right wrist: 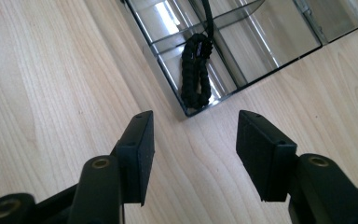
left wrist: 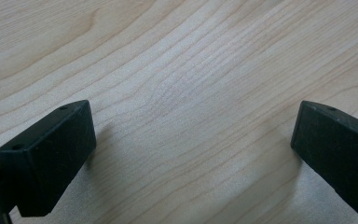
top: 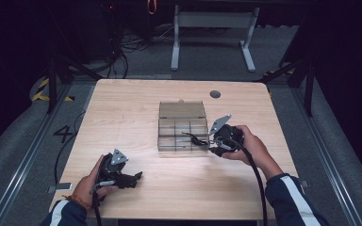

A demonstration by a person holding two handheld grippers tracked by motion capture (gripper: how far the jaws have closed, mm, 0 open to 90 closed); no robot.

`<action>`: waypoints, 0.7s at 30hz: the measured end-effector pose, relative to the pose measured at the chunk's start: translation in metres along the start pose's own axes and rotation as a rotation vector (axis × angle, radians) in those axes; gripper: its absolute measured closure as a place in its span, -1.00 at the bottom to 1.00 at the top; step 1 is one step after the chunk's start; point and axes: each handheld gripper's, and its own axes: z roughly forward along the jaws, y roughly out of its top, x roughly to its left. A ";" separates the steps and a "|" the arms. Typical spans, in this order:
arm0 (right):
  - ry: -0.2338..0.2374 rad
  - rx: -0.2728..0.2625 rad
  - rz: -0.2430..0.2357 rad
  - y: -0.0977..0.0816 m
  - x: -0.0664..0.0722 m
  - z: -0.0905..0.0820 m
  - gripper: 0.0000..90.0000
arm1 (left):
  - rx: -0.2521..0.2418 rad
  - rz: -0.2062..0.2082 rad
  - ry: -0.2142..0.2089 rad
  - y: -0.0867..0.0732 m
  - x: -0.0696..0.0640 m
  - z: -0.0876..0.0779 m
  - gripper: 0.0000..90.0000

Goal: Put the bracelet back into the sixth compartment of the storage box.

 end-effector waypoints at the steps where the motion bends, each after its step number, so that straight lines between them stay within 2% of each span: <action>1: 0.005 0.004 -0.007 -0.002 0.000 0.000 0.04 | -0.002 0.000 0.000 0.000 0.000 0.000 -0.99; 21: -0.009 0.043 -0.030 -0.027 0.011 -0.007 -0.07 | 0.000 0.000 0.000 0.000 0.000 0.000 -0.99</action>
